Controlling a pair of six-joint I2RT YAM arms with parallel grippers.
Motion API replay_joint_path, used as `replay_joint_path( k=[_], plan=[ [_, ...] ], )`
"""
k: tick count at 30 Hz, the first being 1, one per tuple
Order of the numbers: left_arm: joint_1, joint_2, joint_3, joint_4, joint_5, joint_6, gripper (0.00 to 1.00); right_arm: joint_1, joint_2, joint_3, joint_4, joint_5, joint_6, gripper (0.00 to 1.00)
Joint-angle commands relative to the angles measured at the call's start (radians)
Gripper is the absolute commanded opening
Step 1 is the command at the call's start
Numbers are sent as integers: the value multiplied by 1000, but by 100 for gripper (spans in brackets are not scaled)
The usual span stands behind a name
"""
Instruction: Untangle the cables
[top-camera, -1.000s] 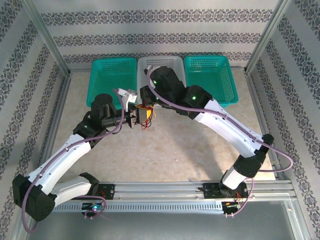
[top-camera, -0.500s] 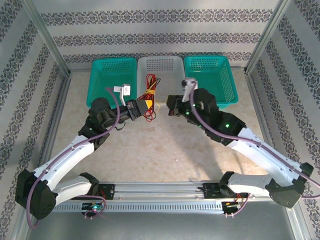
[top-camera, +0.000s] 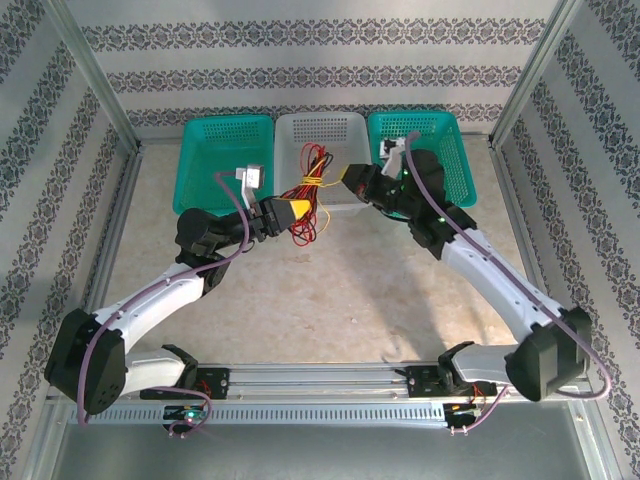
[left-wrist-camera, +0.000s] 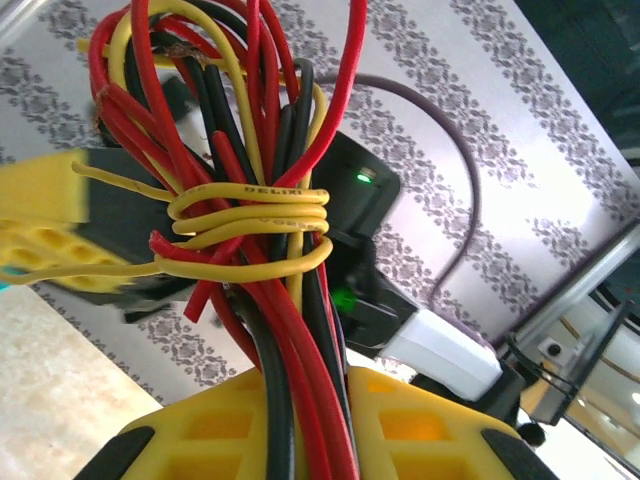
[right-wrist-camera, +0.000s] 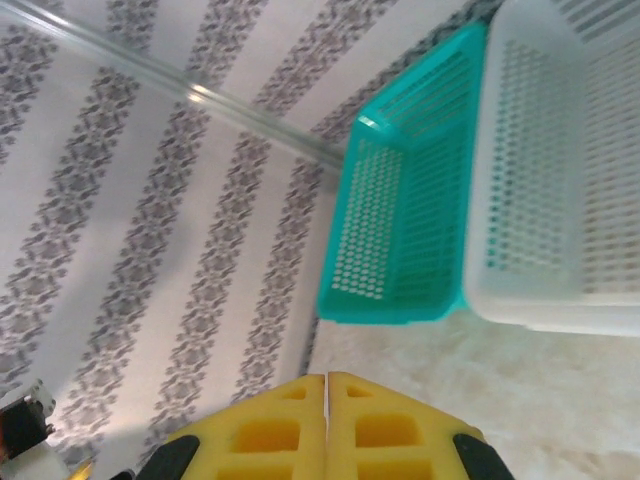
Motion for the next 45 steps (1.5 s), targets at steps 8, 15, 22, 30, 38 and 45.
replay_joint_path(
  k=[8, 15, 22, 30, 38, 45],
  plan=[
    [-55, -27, 98, 75, 278, 72, 0, -62, 263, 144, 291, -200, 219, 0],
    [-63, -93, 79, -411, 332, 373, 0, -97, 308, 318, 168, -297, 144, 0],
    [-64, -99, 105, -867, 248, 657, 0, -96, 292, 516, -108, -344, -75, 0],
    [-66, -38, 200, -1213, -35, 810, 0, -34, 241, 670, -479, -163, -345, 0],
    [-65, 45, 295, -1400, -285, 845, 0, 126, 190, 787, -693, 107, -522, 0],
    [-24, 38, 281, -1382, -409, 769, 0, 234, 51, 650, -622, 242, -501, 0]
  ],
)
